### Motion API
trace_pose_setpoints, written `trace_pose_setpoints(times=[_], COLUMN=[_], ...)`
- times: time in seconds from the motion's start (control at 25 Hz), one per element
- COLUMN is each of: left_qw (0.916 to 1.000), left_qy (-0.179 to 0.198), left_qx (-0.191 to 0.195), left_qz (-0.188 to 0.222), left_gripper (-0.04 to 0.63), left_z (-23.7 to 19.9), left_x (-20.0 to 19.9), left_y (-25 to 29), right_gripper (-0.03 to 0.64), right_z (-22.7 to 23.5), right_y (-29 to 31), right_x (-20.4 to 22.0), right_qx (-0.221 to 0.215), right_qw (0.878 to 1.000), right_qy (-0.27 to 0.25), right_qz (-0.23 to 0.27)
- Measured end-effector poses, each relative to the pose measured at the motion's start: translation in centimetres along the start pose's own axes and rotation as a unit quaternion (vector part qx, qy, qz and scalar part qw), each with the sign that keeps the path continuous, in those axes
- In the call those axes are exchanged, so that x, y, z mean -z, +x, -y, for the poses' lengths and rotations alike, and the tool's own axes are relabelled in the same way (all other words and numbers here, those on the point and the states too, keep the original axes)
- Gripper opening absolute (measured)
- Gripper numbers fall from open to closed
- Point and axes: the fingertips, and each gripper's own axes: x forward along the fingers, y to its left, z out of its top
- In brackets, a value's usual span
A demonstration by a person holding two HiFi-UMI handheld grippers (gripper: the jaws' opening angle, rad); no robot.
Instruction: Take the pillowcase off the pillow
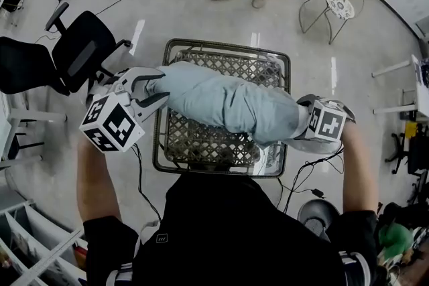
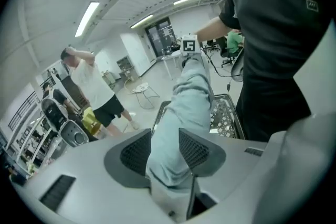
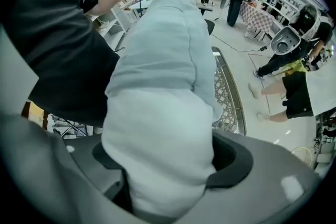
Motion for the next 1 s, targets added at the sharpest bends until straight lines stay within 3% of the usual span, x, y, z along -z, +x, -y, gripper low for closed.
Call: trace_pose_setpoints(times=[0.12,0.24,0.36,0.52,0.72,1.0], left_qw=[0.9987,0.9954,0.9913,0.9825,0.9844,0.9884], left_qy=[0.023,0.035,0.015,-0.010,-0.020,-0.050], left_qx=[0.043,0.089,0.125,0.172,0.154,0.127], left_qz=[0.014,-0.009,-0.039,-0.071,-0.082,-0.067], left_gripper=[0.194,0.233,0.233,0.110,0.034,0.011], left_z=[2.1,4.3,5.3,7.0,6.7,4.5], left_x=[-3.2,-3.9,-3.3,-2.1,-0.5,1.5], left_y=[1.9,4.9,6.2,5.6,4.0,1.3], right_gripper=[0.446,0.453,0.453,0.386,0.284,0.264], right_z=[-0.8,-1.5,-2.2,-3.9,-4.4,-3.5], right_y=[0.6,1.2,1.9,2.4,0.3,-2.8], right_x=[-0.1,-0.7,-1.1,-1.6,-2.4,-3.8], right_qx=[-0.014,-0.022,-0.024,-0.038,-0.023,-0.007], right_qw=[1.000,1.000,1.000,0.999,0.998,0.999], right_qy=[0.000,-0.002,-0.008,-0.030,-0.052,-0.046], right_qz=[0.006,0.008,0.006,-0.005,0.012,0.019])
